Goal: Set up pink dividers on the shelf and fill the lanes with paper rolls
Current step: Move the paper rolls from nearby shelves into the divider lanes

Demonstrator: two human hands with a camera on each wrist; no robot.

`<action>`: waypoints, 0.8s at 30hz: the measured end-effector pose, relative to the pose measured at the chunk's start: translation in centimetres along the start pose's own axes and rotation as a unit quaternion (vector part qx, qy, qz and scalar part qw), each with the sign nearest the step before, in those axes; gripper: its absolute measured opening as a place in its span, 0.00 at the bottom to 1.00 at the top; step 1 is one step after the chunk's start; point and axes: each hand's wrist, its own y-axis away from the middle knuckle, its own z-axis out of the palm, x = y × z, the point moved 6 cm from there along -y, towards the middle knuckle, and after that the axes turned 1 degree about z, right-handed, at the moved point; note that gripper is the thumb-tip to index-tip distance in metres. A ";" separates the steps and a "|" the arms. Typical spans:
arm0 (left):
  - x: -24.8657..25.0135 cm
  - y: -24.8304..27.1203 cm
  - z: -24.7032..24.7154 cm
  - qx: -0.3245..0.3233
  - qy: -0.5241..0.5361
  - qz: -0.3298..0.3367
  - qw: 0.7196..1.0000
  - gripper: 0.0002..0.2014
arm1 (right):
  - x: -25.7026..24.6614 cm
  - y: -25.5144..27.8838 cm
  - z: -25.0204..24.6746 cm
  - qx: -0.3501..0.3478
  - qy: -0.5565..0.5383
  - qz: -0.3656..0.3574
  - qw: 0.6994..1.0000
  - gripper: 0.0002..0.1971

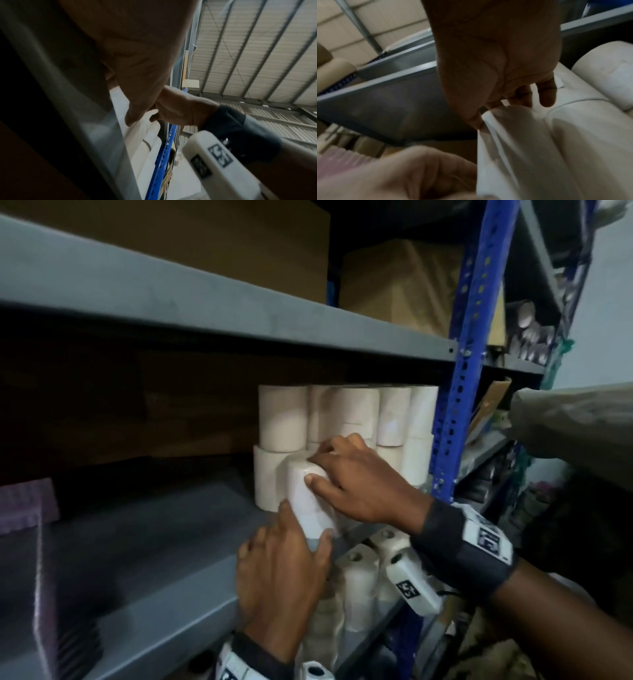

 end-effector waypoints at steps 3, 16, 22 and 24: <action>0.1 0.0 0.6 -0.003 -0.049 -0.006 0.999 0.40 | 0.2 -0.3 0.0 -0.011 -0.023 -0.013 1.000 0.29; 0.4 3.1 -1.9 0.053 0.133 0.065 0.988 0.49 | -1.4 6.7 -4.9 0.105 -0.204 -0.077 0.970 0.20; 0.4 10.6 -4.9 0.052 0.326 0.070 0.941 0.46 | -4.9 13.4 -8.9 0.107 -0.263 -0.105 0.953 0.22; -0.3 13.4 -5.5 0.054 0.346 0.060 0.935 0.43 | -6.6 15.6 -9.1 0.086 -0.281 -0.115 0.949 0.22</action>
